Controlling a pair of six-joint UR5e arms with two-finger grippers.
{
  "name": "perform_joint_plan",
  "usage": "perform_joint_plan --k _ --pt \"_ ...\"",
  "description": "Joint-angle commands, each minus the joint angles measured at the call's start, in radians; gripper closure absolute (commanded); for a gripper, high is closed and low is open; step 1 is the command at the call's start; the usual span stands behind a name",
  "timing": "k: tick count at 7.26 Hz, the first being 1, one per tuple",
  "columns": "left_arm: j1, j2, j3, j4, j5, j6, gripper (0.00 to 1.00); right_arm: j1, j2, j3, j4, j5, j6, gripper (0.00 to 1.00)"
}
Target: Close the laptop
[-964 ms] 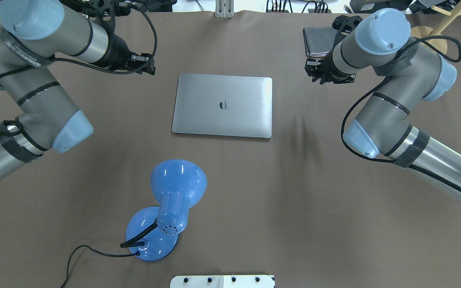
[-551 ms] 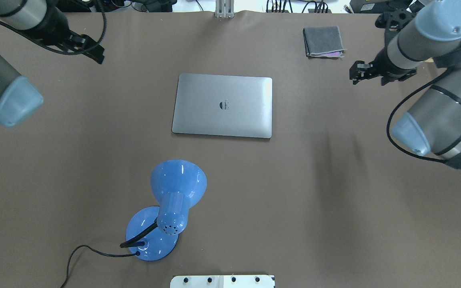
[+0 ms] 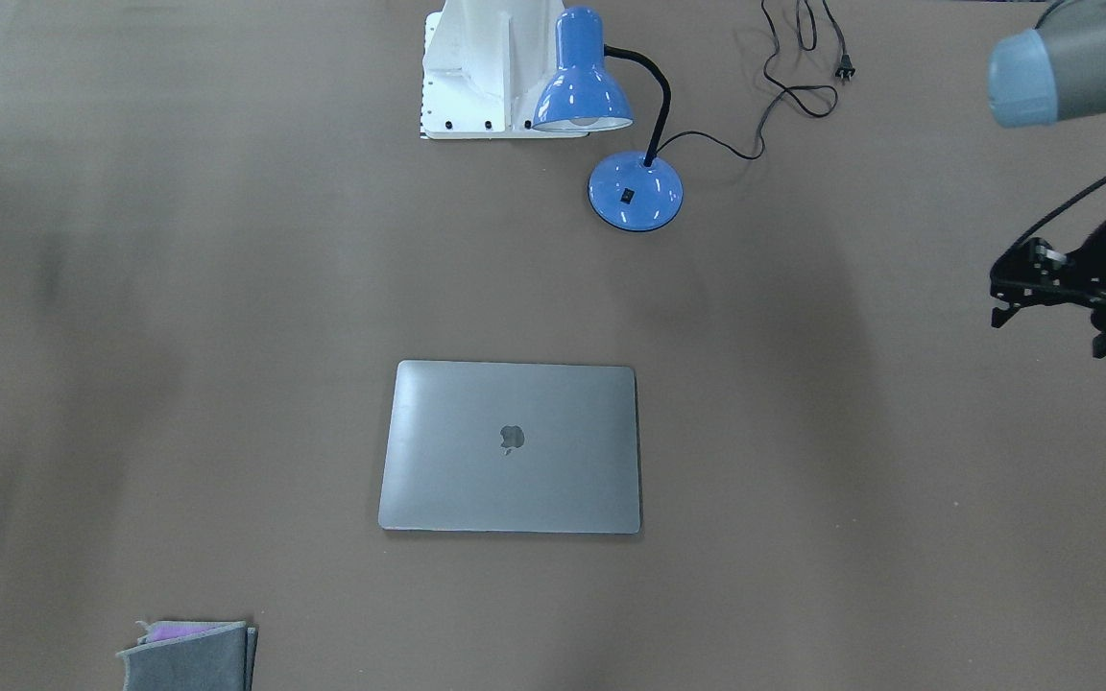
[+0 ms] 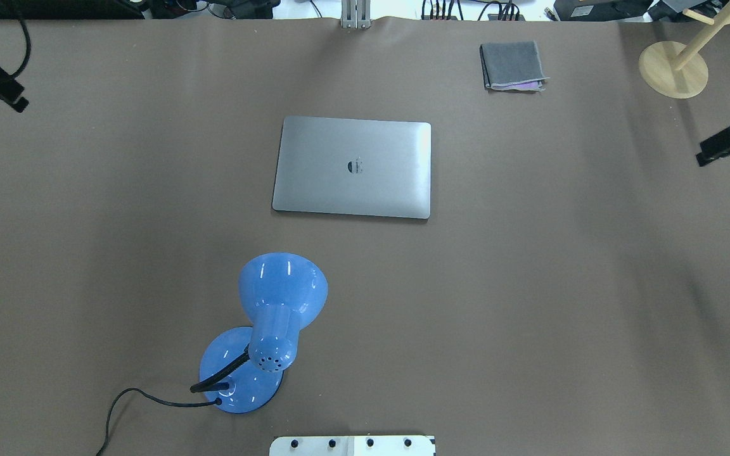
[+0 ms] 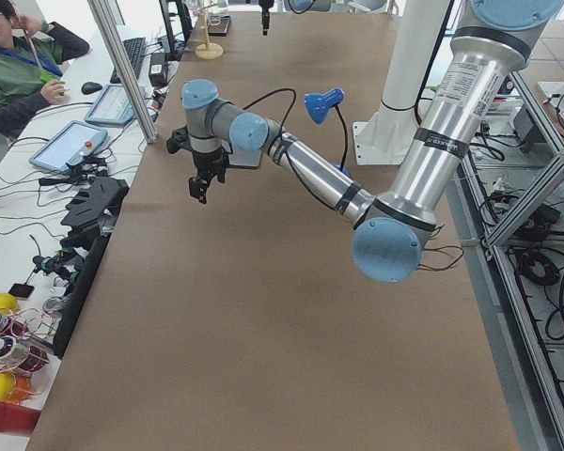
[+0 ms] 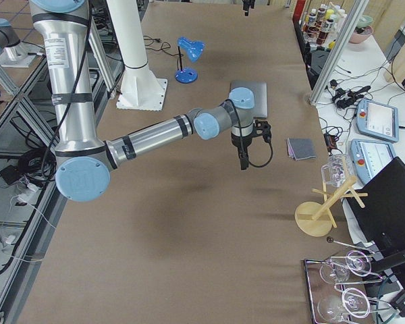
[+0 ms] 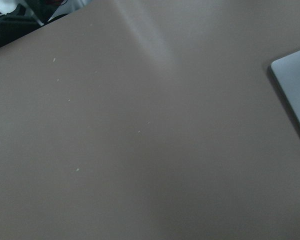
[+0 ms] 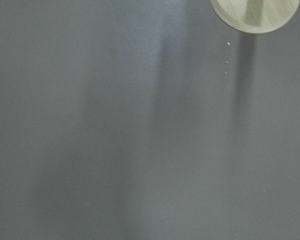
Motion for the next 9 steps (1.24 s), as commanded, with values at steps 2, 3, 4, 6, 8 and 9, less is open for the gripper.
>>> perform_joint_plan --k 2,3,4,6,8,9 --pt "-0.211 0.175 0.113 -0.084 -0.043 0.143 0.01 0.192 -0.237 -0.029 -0.001 0.028 -0.306 0.0" --pt "-0.214 0.198 0.128 -0.091 -0.046 0.13 0.01 0.214 -0.275 -0.05 0.012 0.016 -0.307 0.0" --pt "-0.217 0.211 0.127 -0.08 -0.049 0.12 0.01 0.256 -0.277 -0.048 0.004 0.013 -0.312 0.0" --pt "-0.222 0.248 0.103 -0.08 -0.104 0.128 0.01 0.265 -0.277 -0.034 -0.06 0.023 -0.34 0.0" --pt "-0.242 0.296 0.061 -0.065 -0.115 0.129 0.01 0.271 -0.271 0.033 -0.221 0.022 -0.422 0.0" --pt "-0.241 0.336 0.026 -0.069 -0.106 0.129 0.01 0.271 -0.28 0.034 -0.222 0.025 -0.424 0.0"
